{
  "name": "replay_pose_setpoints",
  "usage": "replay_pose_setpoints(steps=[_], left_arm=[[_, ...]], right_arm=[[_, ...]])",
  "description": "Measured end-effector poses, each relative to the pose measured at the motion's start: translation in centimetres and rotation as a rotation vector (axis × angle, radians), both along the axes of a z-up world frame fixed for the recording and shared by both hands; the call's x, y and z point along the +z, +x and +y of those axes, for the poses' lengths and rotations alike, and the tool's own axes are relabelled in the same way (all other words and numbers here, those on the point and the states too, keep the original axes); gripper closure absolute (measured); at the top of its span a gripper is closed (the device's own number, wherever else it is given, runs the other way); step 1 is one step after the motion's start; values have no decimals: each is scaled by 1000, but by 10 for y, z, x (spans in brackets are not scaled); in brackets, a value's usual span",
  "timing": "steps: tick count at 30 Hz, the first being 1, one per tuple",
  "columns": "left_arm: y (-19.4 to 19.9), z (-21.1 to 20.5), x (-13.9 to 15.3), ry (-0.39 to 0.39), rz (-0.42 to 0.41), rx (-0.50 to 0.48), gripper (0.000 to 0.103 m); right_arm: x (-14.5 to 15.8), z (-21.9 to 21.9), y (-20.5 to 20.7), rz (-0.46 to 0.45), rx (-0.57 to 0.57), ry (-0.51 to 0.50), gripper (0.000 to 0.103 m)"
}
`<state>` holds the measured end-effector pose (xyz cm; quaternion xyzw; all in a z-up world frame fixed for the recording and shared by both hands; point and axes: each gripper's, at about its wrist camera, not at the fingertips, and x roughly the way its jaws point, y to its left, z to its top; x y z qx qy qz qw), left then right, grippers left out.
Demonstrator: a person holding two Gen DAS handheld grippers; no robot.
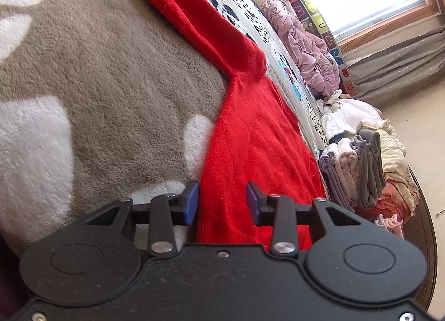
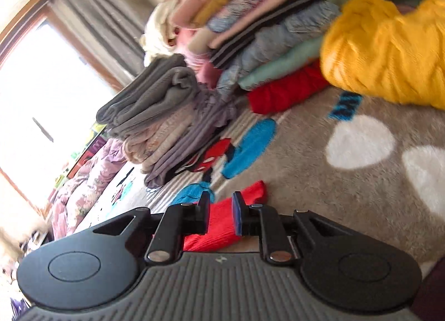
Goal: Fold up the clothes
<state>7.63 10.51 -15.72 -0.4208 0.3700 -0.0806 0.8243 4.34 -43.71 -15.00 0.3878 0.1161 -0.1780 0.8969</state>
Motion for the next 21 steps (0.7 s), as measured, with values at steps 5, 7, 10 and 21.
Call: replay_pose_setpoints(steps=[5, 7, 10, 21], left_arm=[[-2, 3, -2, 3, 1, 6, 67], [-4, 5, -2, 2, -1, 14, 67], [-7, 8, 4, 39, -28, 43, 67], [7, -92, 17, 609, -170, -211, 67]], right_arm=[[-5, 16, 55, 67, 271, -55, 83], [-19, 18, 72, 178, 298, -79, 92], [-17, 18, 69, 203, 282, -69, 98], [4, 165, 56, 167, 858, -304, 90]])
